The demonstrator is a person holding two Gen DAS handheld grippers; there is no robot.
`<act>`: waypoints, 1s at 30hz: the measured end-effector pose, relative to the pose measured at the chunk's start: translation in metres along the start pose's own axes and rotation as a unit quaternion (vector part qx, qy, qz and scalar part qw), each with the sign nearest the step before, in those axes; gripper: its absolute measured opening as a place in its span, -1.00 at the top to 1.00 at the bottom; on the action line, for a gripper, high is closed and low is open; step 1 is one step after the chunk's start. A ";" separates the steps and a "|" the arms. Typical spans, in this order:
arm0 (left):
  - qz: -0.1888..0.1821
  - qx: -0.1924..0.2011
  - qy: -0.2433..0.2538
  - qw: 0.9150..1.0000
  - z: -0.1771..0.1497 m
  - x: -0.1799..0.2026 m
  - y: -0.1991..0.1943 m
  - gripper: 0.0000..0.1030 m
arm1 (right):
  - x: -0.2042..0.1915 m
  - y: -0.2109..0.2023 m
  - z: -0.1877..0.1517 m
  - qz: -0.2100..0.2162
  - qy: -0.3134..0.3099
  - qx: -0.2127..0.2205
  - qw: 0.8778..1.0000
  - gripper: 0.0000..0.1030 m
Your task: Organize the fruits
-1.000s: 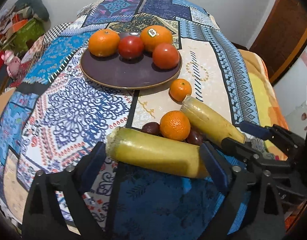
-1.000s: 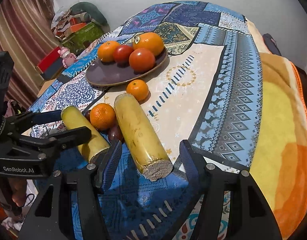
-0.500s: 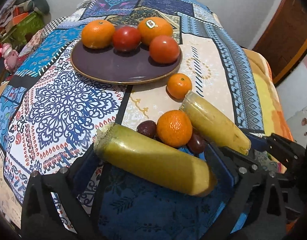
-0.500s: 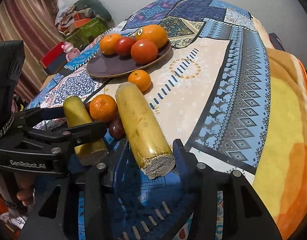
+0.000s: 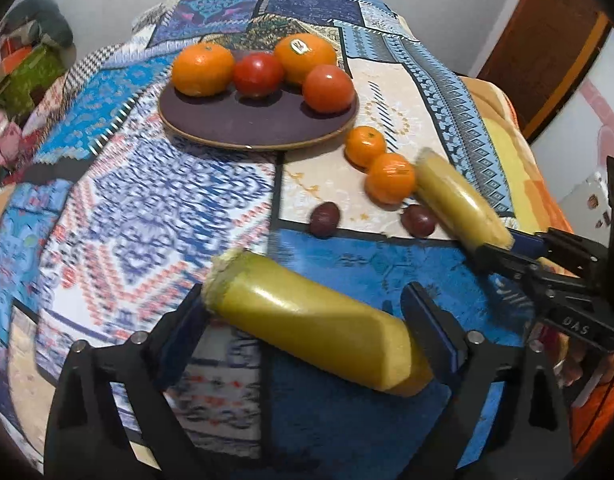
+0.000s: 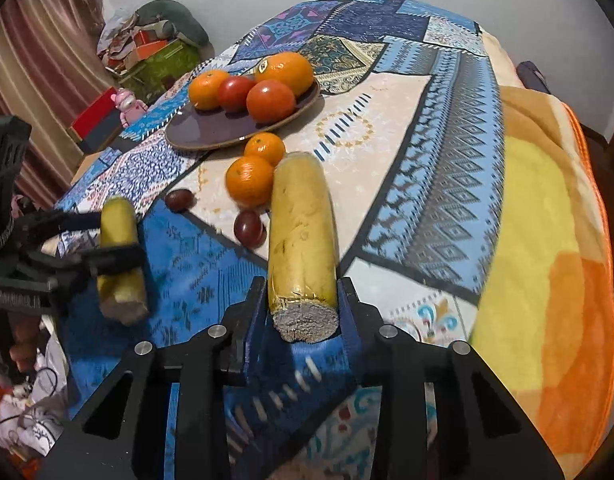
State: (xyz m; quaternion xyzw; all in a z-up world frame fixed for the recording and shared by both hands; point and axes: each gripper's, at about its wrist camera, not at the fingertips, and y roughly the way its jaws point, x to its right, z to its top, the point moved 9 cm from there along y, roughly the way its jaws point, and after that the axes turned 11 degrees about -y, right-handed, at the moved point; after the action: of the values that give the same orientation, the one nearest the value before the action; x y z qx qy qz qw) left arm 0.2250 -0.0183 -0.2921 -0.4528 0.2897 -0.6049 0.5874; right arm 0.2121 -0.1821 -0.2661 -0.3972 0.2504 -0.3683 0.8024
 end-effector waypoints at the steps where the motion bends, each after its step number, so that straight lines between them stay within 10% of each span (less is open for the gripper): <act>1: 0.007 0.005 0.009 1.000 0.001 -0.004 -0.003 -0.78 | -0.001 -0.002 -0.003 -0.003 0.000 -0.002 1.000 0.38; 30: 0.019 -0.007 -0.036 0.999 0.012 0.028 0.027 -0.73 | -0.006 0.012 0.012 0.000 0.002 -0.006 1.000 0.31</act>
State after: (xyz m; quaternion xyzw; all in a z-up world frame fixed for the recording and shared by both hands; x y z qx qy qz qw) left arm 0.2507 -0.0469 -0.3053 -0.4730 0.2812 -0.5747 0.6057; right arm 0.2215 -0.1675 -0.2690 -0.4014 0.2541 -0.3675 0.7995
